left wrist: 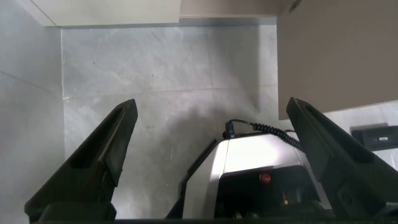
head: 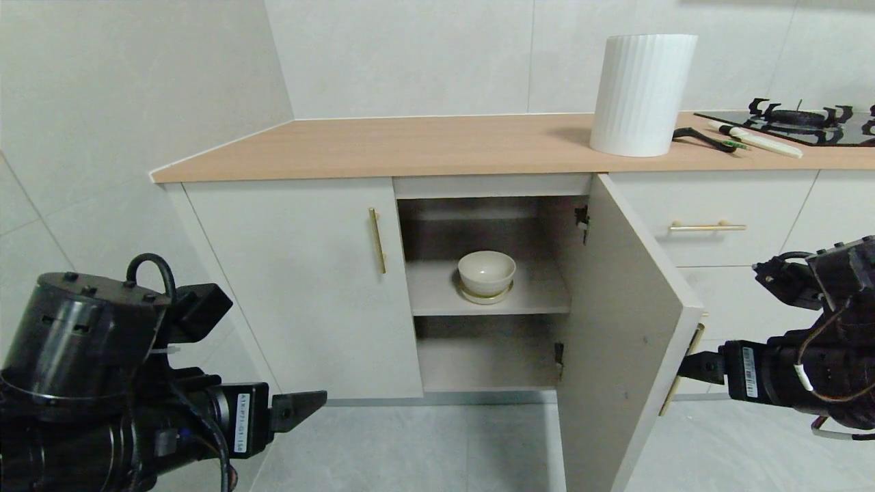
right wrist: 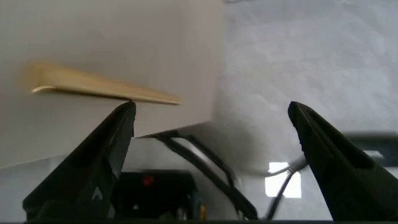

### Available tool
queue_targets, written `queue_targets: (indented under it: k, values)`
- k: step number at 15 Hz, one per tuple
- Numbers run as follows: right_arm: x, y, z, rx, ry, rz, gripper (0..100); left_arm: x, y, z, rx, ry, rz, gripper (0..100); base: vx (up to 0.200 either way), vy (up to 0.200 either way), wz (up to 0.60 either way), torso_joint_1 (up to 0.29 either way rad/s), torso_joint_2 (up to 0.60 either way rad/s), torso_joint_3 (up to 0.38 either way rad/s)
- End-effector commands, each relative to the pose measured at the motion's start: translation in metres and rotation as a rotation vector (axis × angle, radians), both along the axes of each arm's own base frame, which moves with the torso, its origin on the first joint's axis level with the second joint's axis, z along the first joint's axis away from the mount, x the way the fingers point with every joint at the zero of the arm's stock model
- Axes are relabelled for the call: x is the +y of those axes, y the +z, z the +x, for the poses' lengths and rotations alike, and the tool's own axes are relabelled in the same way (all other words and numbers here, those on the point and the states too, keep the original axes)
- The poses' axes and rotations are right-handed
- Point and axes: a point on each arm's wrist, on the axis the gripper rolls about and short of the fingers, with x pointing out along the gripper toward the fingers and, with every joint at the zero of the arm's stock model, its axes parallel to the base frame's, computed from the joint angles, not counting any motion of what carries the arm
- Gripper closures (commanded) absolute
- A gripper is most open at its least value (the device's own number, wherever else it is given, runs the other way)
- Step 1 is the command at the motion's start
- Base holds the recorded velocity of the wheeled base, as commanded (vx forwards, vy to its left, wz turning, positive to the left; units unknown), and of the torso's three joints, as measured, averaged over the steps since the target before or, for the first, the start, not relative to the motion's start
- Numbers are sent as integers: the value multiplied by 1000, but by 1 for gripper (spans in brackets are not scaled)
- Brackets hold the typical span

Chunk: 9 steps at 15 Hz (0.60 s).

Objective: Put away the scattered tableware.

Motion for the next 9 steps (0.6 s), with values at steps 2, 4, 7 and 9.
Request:
queue_targets:
  k: [2,4,7,9]
  values:
    - [9,-6,7,0,26,-3,0,0,0,0,1,0,1,0,0,0,0,0,0,0]
    - [11,-9,10,3,26,-5,0,0,-1,0,2,0,1,0,0,0,0,0,0,0]
    - [15,-12,12,15,40,-9,0,0,-1,1,5,1,2,0,0,0,0,0,0,0]
    - [19,-12,10,15,60,-9,0,0,-1,1,5,1,2,0,0,0,0,0,0,0]
